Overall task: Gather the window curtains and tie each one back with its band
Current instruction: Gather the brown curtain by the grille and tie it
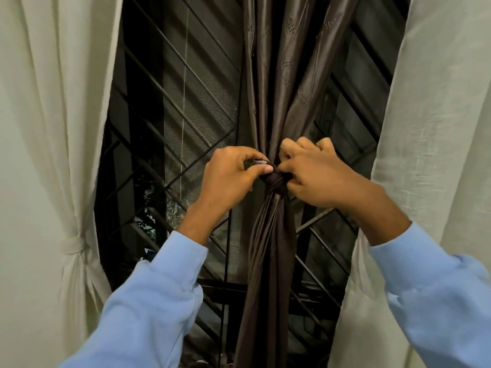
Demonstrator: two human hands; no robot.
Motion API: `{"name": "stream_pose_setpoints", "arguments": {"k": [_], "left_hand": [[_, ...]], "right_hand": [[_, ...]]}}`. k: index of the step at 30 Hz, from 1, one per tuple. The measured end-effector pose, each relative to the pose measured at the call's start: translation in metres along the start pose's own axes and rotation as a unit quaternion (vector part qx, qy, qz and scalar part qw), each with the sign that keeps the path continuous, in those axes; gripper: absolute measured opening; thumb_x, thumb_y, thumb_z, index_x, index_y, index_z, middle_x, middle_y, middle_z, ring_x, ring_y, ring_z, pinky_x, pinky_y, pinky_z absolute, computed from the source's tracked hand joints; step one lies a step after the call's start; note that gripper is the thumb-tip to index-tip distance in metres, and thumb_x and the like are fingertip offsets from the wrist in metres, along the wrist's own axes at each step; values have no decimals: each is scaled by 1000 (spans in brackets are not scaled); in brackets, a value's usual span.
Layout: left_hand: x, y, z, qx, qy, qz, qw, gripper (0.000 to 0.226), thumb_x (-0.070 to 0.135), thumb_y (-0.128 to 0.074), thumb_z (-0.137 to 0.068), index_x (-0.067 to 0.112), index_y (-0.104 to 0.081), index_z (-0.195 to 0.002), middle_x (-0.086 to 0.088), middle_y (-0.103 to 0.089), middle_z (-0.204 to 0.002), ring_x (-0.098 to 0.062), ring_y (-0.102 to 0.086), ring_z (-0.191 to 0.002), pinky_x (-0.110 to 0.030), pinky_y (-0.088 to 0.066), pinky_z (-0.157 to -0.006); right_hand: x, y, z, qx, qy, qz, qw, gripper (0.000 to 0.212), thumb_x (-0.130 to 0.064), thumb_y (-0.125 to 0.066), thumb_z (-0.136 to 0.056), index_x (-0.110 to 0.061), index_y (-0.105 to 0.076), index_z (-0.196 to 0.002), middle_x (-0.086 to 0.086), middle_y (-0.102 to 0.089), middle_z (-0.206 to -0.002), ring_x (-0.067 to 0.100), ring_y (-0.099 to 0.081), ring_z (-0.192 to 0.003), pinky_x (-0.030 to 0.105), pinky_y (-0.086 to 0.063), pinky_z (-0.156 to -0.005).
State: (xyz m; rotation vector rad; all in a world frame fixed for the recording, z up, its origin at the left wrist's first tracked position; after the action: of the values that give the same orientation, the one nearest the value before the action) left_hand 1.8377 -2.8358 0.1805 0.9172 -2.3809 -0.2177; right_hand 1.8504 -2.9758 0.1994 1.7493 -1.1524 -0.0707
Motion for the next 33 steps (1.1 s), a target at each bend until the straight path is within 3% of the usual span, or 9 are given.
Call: {"name": "stream_pose_setpoints", "arguments": {"k": [3, 6, 8, 11, 13, 18, 22, 28, 33], "left_hand": [[2, -4, 0, -21, 5, 88, 996, 7, 15, -74, -81, 11, -72, -87, 1, -69, -76, -19, -59, -41, -36, -52, -43], [1, -9, 0, -54, 23, 138, 989, 4, 9, -68, -85, 6, -67, -87, -11, -68, -73, -21, -53, -34, -27, -43, -36], [0, -11, 0, -72, 33, 146, 986, 5, 9, -65, -88, 6, -62, -85, -16, -66, -70, -19, -51, -30, -23, -38, -34], [-3, -12, -3, -77, 31, 124, 989, 9, 12, -64, -89, 12, -57, -83, -7, -62, -61, -17, -50, -29, -24, -37, -35], [-4, -12, -6, -64, 31, 109, 991, 9, 13, -65, -88, 15, -58, -82, -5, -61, -61, -15, -50, -32, -25, -38, -37], [-3, -14, -13, -75, 22, 79, 994, 4, 16, -69, -85, 12, -68, -86, -2, -69, -75, -16, -64, -69, -38, -52, -70], [3, -18, -21, -139, 2, -18, 990, 7, 23, -65, -88, 18, -71, -88, 7, -67, -75, -9, -63, -75, -35, -52, -72], [9, -23, -33, -205, -12, -180, 962, 8, 29, -65, -88, 28, -69, -81, 15, -55, -67, -10, -54, -74, -26, -35, -61], [16, -19, -34, -152, -29, -223, 962, 5, 35, -70, -81, 30, -72, -80, 12, -66, -77, -9, -60, -80, -26, -43, -63]], "right_hand": [[9, -6, -1, -27, -2, -66, 997, 8, -19, -53, -86, -27, -53, -86, -7, -34, -103, 16, -33, -101, 36, -18, -78], [13, -8, 2, 4, 7, -66, 998, 6, -21, -55, -85, -26, -58, -86, -8, -36, -103, 16, -32, -99, 33, -12, -74], [13, -9, 6, 59, -8, -62, 996, 9, -26, -59, -83, -31, -62, -90, -11, -41, -105, 16, -36, -102, 31, -11, -76], [19, -8, 20, 175, -109, -119, 971, 20, -34, -65, -81, -37, -58, -99, -15, -52, -100, 12, -46, -101, 33, -18, -82], [18, -14, 28, 210, -121, -168, 955, 15, -32, -64, -83, -36, -57, -96, -17, -56, -95, 10, -52, -96, 35, -23, -84], [23, -29, 32, 201, -108, -311, 923, 6, -43, -56, -93, -42, -62, -95, -17, -57, -99, 6, -55, -96, 41, -32, -90], [23, -37, 27, 202, -121, -312, 920, 9, -33, -58, -97, -41, -62, -97, -15, -54, -97, 5, -55, -92, 51, -38, -94], [13, -53, 23, 165, -115, -309, 930, 24, -42, -46, -101, -32, -63, -116, -14, -42, -108, 4, -48, -102, 40, -31, -88], [12, -64, 15, 118, -126, -298, 939, 16, -33, -47, -102, -26, -61, -101, -6, -36, -103, 12, -35, -101, 36, -25, -83]]}}
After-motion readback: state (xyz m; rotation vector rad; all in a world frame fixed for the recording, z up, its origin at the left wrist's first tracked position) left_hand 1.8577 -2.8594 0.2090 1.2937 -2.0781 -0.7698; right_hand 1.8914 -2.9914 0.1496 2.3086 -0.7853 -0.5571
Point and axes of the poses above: each hand's wrist, its own z-axis away from the middle knuckle, its own y-axis out of the back of the hand, x = y × z, the point moved 6 cm from there along -z, towards the middle knuckle
